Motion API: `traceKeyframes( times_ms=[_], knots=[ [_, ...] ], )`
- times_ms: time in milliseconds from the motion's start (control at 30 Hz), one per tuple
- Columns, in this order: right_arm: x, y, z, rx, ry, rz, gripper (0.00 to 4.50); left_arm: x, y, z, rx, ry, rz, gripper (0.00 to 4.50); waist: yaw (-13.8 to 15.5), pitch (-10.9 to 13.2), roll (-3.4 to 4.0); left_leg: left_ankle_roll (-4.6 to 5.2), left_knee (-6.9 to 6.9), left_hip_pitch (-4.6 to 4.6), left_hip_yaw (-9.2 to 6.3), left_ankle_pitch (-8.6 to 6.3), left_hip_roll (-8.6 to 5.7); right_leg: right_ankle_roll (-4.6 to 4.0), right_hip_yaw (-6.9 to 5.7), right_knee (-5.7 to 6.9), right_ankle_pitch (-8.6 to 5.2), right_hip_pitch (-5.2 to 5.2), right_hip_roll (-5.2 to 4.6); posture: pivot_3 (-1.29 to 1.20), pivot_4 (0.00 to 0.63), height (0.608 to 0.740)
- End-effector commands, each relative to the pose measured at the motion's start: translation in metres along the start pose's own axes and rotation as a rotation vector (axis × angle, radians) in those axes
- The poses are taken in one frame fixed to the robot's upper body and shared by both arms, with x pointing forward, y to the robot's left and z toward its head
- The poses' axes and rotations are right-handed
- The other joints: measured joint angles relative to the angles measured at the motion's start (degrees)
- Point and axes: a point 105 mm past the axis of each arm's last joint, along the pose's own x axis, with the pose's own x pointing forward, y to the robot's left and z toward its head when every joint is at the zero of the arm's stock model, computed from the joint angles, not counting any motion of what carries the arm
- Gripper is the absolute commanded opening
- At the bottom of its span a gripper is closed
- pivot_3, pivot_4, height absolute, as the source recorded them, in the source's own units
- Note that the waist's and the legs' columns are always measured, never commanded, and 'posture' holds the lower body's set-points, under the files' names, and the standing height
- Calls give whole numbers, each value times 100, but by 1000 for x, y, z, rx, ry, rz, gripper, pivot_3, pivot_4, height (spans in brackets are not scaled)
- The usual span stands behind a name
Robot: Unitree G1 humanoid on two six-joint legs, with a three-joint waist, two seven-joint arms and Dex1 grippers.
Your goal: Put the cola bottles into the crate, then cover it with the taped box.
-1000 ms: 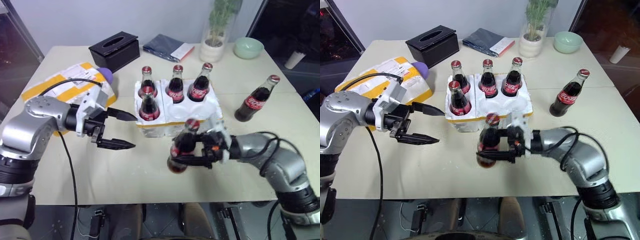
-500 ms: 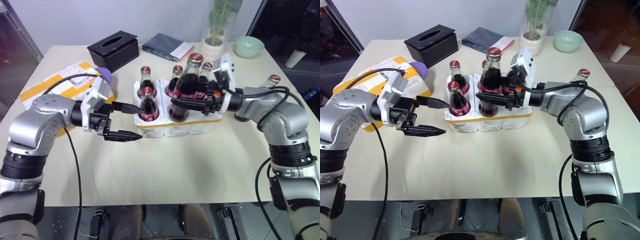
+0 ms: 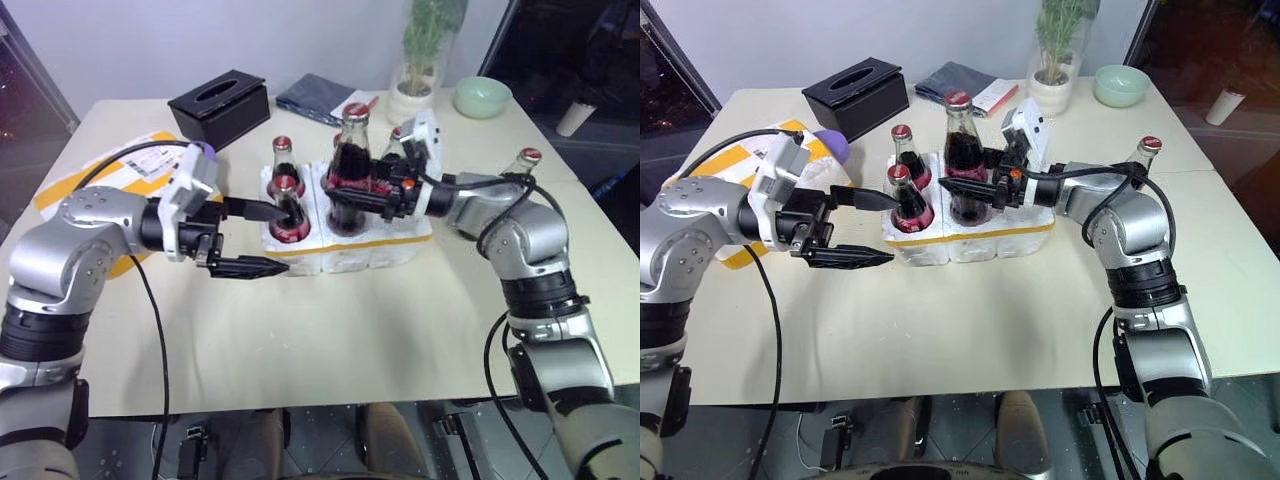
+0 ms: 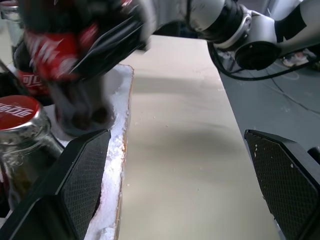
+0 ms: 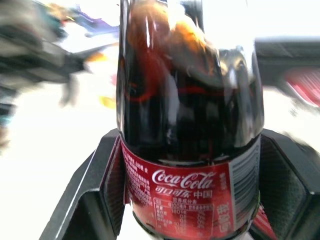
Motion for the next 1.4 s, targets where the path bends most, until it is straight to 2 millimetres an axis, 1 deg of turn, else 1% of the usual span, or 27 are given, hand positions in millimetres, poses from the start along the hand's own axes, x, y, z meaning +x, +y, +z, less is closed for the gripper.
traceKeyframes(
  times_ms=[33, 200, 300, 367, 433, 500, 600, 667, 733, 767, 800, 900, 967, 1000, 1033, 1100, 1167, 1200, 1233, 1300, 1367, 1400],
  knots=[
    [-3, -3, 9, -34, -13, -17, 2808, -5, 0, 13, 51, -23, 21, 4500, -18, -1, -2, 0, -6, -5, 2, 0, 1, 1, 2, 2, 0, -9, -1, 0, 150, 740],
    [-2, 2, -1, -20, 12, -1, 2808, -5, 0, 13, 56, -23, 29, 4500, -25, -1, -1, 0, -22, -5, 2, 0, 3, -4, 1, 2, -2, -19, 1, 0, 150, 740],
    [1, 9, -6, 3, 9, 22, 2808, -5, 3, 12, 62, -19, 37, 4500, -14, -1, -2, 0, -17, -4, 3, 0, 3, -4, 1, 1, -2, -12, 1, 0, 150, 740],
    [3, 14, -6, 11, -3, 35, 2808, -5, 4, 12, 64, -18, 39, 4500, -19, -1, -2, 0, -17, -3, 3, 0, 3, -4, 1, 1, -2, -12, 1, 0, 150, 740],
    [6, 23, -3, 13, -29, 68, 2808, -5, 5, 11, 67, -17, 39, 4500, -11, 0, 0, 0, -21, -5, 3, 0, 3, -5, 1, 1, -3, -16, 1, 0, 150, 740],
    [9, 30, -1, 16, -47, 87, 2808, -4, 6, 11, 70, -16, 38, 4500, -19, 1, 2, 0, -22, -27, 3, 0, 2, -5, 1, 2, -3, -40, 1, 0, 150, 740],
    [12, 28, -6, 18, -29, 62, 2808, -3, 6, 11, 74, -16, 35, 4500, -34, 1, 2, -2, -16, -77, 2, 1, 2, -4, 0, 7, -2, -91, 2, 0, 150, 740],
    [12, 24, -18, 18, 13, 34, 2808, -2, 7, 11, 76, -18, 33, 4500, -40, 1, 2, -3, -18, -79, 3, 2, 2, -4, 1, 5, -2, -97, 1, 0, 150, 740],
    [11, 15, -27, 25, 59, -14, 3857, 0, 7, 12, 78, -21, 30, 4500, -34, 1, 1, -3, -20, -81, 4, 2, 2, -4, 1, 4, -2, -98, 1, 0, 150, 740],
    [10, 13, -28, 19, 66, -27, 4259, 0, 7, 12, 79, -22, 29, 4500, -33, 0, 1, -3, -17, -79, 4, 2, 2, -4, 1, 5, -2, -95, 1, 0, 150, 740],
    [8, 12, -27, 2, 68, -36, 4421, 1, 8, 13, 80, -24, 28, 4500, -33, 0, 1, -3, -14, -78, 4, 2, 3, -4, 0, 5, -2, -92, 2, 0, 150, 740],
    [-3, 14, -12, -39, 47, -39, 4421, 3, 7, 14, 76, -34, 25, 4500, -14, 0, 1, -7, -8, -73, 4, 5, 2, -5, 0, 7, 0, -84, 1, 0, 150, 740],
    [-17, 20, 5, -67, 22, -35, 4421, 4, 6, 15, 73, -43, 20, 4500, 14, 1, 1, -9, -5, -74, 2, 5, 2, -5, -2, 7, 0, -81, 1, 0, 150, 740],
    [-22, 23, 10, -75, 16, -34, 4421, 5, 6, 16, 72, -46, 19, 4500, 19, 1, 1, -9, -5, -75, 2, 6, 1, -5, -2, 6, 0, -81, 1, 0, 150, 740],
    [-33, 27, 19, -96, 3, -40, 4421, 5, 4, 17, 65, -58, 14, 4500, 17, 1, 1, -9, -6, -76, 2, 5, 1, -5, -2, 5, 0, -82, 1, 0, 150, 740],
    [-65, 35, 39, -119, -22, -74, 4421, 9, 1, 21, 46, -87, -2, 4500, 43, 1, 1, -9, -10, -79, 1, 5, 1, -5, -2, 3, 0, -86, 0, 0, 150, 740],
    [-98, 41, 48, -120, -24, -145, 4421, 12, -2, 22, 36, -101, -21, 4500, 110, 1, 0, -8, -13, -82, -1, 5, 2, -5, -4, 1, -1, -86, 0, 0, 150, 740],
    [-114, 42, 48, -98, -18, -198, 4421, 15, -4, 23, 36, -103, -32, 4500, 128, 1, 0, -7, -13, -81, -1, 4, 3, -5, -4, -1, -1, -85, 0, 0, 150, 740],
    [-125, 44, 48, -80, -12, -233, 4421, 16, -4, 23, 36, -104, -38, 4500, 140, 1, -1, -7, -13, -80, 0, 4, 2, -5, -5, -1, -1, -84, 0, 0, 150, 740],
    [-156, 46, 34, -39, 40, -366, 4421, 21, -5, 25, 35, -110, -53, 4500, 155, 0, -2, -6, -11, -76, 0, 4, 3, -6, -5, -1, -1, -76, 0, 0, 150, 740],
    [-180, 51, 18, -13, 99, -488, 4421, 24, -4, 27, 33, -118, -68, 4500, 179, -1, -3, -6, -5, -71, 0, 4, 3, -6, -6, -1, -1, -66, 0, 0, 150, 740],
    [-189, 51, 11, -2, 117, -544, 4421, 26, -4, 29, 33, -121, -76, 4500, 173, -1, -3, -6, -4, -70, 0, 4, 2, -6, -6, -1, -2, -64, 0, 0, 150, 740]
  ],
)
